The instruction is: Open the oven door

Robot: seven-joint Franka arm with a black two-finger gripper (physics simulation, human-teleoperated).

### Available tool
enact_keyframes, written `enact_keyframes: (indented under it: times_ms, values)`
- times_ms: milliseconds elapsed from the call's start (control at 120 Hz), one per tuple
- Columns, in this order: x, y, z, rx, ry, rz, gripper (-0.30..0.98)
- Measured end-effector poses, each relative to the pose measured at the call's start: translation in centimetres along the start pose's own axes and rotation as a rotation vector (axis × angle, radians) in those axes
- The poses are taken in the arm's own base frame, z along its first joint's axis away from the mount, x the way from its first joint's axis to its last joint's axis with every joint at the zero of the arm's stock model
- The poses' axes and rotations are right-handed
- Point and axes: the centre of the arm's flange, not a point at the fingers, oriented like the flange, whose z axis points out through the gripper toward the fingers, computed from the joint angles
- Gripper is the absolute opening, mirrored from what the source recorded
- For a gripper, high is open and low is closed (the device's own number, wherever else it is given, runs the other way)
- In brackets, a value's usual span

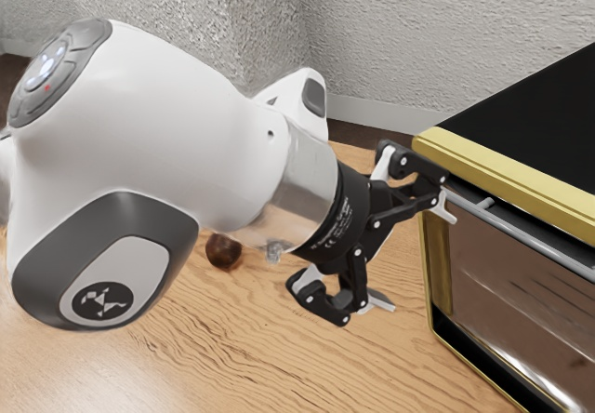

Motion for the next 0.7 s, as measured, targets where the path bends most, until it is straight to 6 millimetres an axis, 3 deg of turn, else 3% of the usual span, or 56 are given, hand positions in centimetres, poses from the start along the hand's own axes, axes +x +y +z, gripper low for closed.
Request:
enact_keyframes:
  times_ms: [383,700]
  values:
    - [0.6,1.5,1.8,0.007,0.023,0.02,0.68]
    - [3.0,3.0,3.4,0.016,0.042,-0.004,0.68]
